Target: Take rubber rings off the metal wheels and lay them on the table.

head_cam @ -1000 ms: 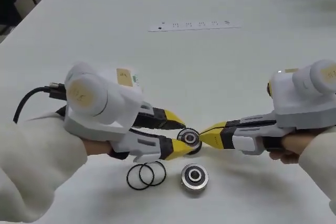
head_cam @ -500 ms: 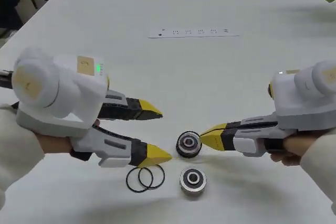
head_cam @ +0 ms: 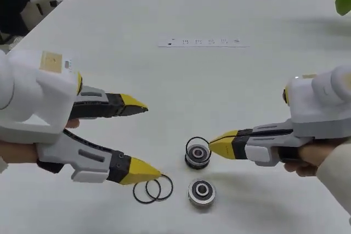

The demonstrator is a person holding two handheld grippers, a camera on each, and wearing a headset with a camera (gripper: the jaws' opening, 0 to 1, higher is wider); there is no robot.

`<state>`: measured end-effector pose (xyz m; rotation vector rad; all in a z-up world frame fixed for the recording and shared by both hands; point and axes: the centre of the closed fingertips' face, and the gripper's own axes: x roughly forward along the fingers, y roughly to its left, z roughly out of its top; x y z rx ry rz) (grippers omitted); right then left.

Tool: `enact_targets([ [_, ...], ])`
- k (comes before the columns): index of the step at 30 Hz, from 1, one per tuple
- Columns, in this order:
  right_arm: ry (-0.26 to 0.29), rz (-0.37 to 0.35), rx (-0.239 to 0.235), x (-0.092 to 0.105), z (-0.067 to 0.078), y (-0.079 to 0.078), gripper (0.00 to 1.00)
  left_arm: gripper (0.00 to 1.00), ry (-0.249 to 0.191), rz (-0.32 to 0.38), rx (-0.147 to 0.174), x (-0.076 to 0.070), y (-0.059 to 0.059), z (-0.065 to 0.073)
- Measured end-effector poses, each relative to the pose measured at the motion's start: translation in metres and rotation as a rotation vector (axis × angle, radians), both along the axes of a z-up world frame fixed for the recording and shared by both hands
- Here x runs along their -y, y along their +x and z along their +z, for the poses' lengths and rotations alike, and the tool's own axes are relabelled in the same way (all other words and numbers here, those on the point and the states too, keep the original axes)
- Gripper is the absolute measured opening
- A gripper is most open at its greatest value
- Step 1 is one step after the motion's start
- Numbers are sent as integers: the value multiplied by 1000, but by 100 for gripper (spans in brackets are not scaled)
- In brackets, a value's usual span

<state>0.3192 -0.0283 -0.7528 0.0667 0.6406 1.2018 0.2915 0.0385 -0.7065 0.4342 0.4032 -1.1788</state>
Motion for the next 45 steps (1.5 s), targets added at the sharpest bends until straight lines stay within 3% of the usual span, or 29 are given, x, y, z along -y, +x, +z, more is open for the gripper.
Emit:
enact_targets([
  [13,-6,40,0,-8,3,-8,0,76,-25,58,22,-24,-5,13],
  [24,-3,69,-14,-13,6,-16,0,91,-44,91,-2,-43,-20,14],
  [36,-22,108,-21,-20,4,-25,0,95,-99,198,18,-72,-32,25],
  [45,-41,152,-26,-28,2,-34,0,95,-110,243,-1,-81,-44,14],
])
